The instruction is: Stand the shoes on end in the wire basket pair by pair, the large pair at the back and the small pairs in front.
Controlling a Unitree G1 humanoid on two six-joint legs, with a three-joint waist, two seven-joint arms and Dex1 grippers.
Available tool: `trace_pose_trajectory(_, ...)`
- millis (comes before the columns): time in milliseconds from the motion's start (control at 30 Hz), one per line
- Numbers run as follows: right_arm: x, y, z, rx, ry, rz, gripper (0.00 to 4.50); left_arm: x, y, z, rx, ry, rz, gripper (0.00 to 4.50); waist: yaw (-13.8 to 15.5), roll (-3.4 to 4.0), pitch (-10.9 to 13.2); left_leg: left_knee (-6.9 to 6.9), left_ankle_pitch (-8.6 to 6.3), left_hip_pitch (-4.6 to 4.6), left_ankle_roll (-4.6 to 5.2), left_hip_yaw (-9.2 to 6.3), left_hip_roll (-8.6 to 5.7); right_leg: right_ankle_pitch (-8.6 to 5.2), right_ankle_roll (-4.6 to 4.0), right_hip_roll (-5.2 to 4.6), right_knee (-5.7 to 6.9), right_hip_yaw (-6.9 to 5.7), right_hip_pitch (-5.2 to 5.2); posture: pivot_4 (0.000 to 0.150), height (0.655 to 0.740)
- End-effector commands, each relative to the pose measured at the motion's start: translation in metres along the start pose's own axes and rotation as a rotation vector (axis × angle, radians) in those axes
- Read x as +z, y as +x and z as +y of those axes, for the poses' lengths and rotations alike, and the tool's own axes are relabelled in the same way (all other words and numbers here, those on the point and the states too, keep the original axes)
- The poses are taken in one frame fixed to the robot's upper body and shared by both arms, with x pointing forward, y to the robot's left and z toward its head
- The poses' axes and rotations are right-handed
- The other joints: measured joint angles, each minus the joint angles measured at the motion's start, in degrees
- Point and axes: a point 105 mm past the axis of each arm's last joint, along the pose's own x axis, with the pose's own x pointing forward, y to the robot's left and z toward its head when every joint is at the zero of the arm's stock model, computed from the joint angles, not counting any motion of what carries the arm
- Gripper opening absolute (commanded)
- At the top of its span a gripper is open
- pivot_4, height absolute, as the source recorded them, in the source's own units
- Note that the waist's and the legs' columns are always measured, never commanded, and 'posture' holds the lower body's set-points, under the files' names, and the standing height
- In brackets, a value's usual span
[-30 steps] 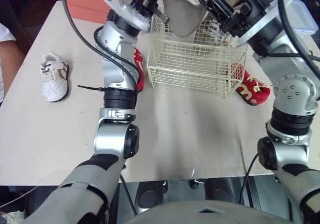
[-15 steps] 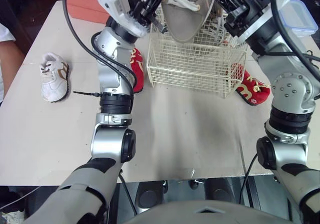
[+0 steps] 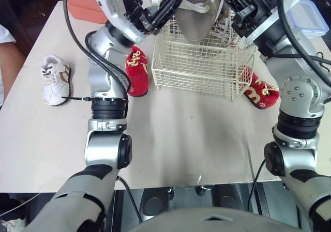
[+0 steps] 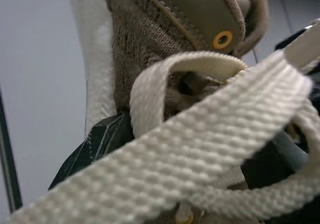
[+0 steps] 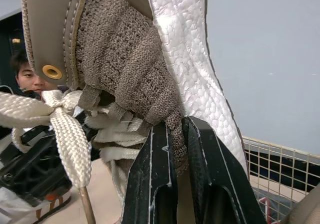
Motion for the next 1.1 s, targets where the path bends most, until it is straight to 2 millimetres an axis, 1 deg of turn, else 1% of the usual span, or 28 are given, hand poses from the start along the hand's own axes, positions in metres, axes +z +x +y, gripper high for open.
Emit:
trace_pose_trajectory(33, 0.018, 0.000, 0.007, 0.021, -0.084, -0.077, 0.00, 0.033, -0.003, 0.000, -0.072, 0.011, -0.052, 3.04, -0.2, 0.03, 0.0, -0.01, 0.00, 0.00, 0.00, -0.01, 0.02, 0.00, 0.00, 0.01, 0.00, 0.00, -0.01, 0.150, 0.6860)
trace_pose_trajectory(100, 0.014, -0.001, 0.007, 0.021, -0.101, -0.070, 0.00, 0.044, -0.004, 0.001, -0.080, 0.012, -0.050, 3.04, 0.0, 0.03, 0.0, -0.01, 0.00, 0.00, 0.00, -0.03, 0.06, 0.00, 0.00, 0.00, 0.00, 0.00, -0.01, 0.150, 0.6860)
trace_pose_trajectory(200, 0.012, -0.001, 0.007, 0.023, -0.111, -0.070, 0.00, 0.052, -0.002, 0.004, -0.056, 0.011, -0.070, 3.04, 0.4, 0.03, 0.0, -0.01, 0.00, -0.01, 0.00, -0.03, 0.04, 0.00, 0.00, -0.04, -0.01, 0.00, 0.00, 0.150, 0.6860)
trace_pose_trajectory(300, 0.012, 0.000, 0.010, 0.038, -0.101, -0.081, 0.00, 0.046, 0.002, 0.004, -0.030, 0.024, -0.059, 3.04, 0.5, 0.03, 0.0, 0.01, 0.00, -0.03, 0.00, -0.07, 0.01, 0.00, 0.00, -0.07, -0.02, -0.01, 0.03, 0.150, 0.6860)
trace_pose_trajectory(400, 0.013, 0.001, 0.013, 0.054, -0.092, -0.087, 0.00, 0.042, 0.004, 0.009, 0.015, 0.034, -0.060, 3.04, 0.4, 0.03, 0.0, 0.02, 0.00, -0.03, 0.00, -0.07, -0.03, 0.00, 0.00, -0.05, -0.01, -0.02, 0.03, 0.150, 0.6860)
trace_pose_trajectory(533, 0.013, 0.001, 0.015, 0.064, -0.087, -0.088, 0.00, 0.040, 0.005, 0.013, 0.047, 0.019, -0.064, 3.04, 0.4, 0.03, 0.0, 0.01, 0.00, -0.02, 0.00, -0.06, -0.04, 0.00, 0.00, -0.03, -0.01, -0.02, 0.03, 0.150, 0.6860)
trace_pose_trajectory(667, 0.015, -0.001, 0.020, 0.083, -0.073, -0.101, 0.00, 0.036, 0.007, 0.012, 0.051, -0.018, -0.077, 3.04, 0.4, 0.03, 0.0, 0.01, 0.00, -0.01, 0.00, -0.06, -0.04, 0.00, 0.00, -0.03, -0.01, -0.01, 0.03, 0.150, 0.6860)
trace_pose_trajectory(700, 0.015, -0.001, 0.021, 0.089, -0.074, -0.100, 0.00, 0.036, 0.008, 0.012, 0.051, -0.020, -0.083, 2.54, 0.4, 0.03, 0.0, 0.01, 0.00, -0.01, 0.00, -0.06, -0.03, 0.00, 0.00, -0.03, -0.01, -0.01, 0.03, 0.150, 0.6860)
trace_pose_trajectory(767, 0.013, -0.002, 0.022, 0.100, -0.077, -0.092, 0.00, 0.038, 0.010, 0.013, 0.062, -0.036, -0.106, 1.83, 0.4, 0.03, 0.0, 0.02, 0.00, -0.02, 0.00, -0.06, -0.03, 0.00, 0.00, -0.03, -0.01, -0.02, 0.03, 0.150, 0.6860)
trace_pose_trajectory(800, 0.012, -0.002, 0.023, 0.103, -0.078, -0.090, 0.00, 0.038, 0.011, 0.014, 0.067, -0.044, -0.116, 1.32, 0.4, 0.03, 0.0, 0.01, 0.00, -0.02, 0.00, -0.06, -0.04, 0.00, 0.00, -0.03, -0.01, -0.02, 0.03, 0.150, 0.6860)
trace_pose_trajectory(867, 0.011, -0.002, 0.024, 0.108, -0.083, -0.084, 0.00, 0.038, 0.012, 0.016, 0.080, -0.050, -0.121, 0.50, 0.4, 0.03, 0.0, 0.01, 0.00, -0.02, 0.00, -0.06, -0.04, 0.00, 0.00, -0.04, -0.01, -0.01, 0.03, 0.150, 0.6860)
trace_pose_trajectory(900, 0.010, -0.002, 0.024, 0.109, -0.084, -0.083, 0.00, 0.036, 0.012, 0.016, 0.085, -0.051, -0.115, 0.21, 0.4, 0.03, 0.0, 0.01, 0.00, -0.02, 0.00, -0.06, -0.04, 0.00, 0.00, -0.04, -0.02, -0.01, 0.03, 0.150, 0.6860)
trace_pose_trajectory(933, 0.010, -0.002, 0.024, 0.110, -0.085, -0.082, 0.00, 0.035, 0.012, 0.016, 0.088, -0.052, -0.112, 0.11, 0.4, 0.03, 0.0, 0.01, 0.00, -0.02, 0.00, -0.05, -0.04, 0.00, 0.00, -0.03, -0.01, -0.01, 0.03, 0.150, 0.6860)
trace_pose_trajectory(1100, 0.010, -0.003, 0.022, 0.103, -0.090, -0.080, 0.00, 0.034, 0.013, 0.016, 0.105, -0.059, -0.120, 0.11, 0.4, 0.03, 0.0, 0.01, 0.00, -0.02, 0.00, -0.06, -0.04, 0.00, 0.00, -0.03, -0.01, -0.02, 0.03, 0.150, 0.6860)
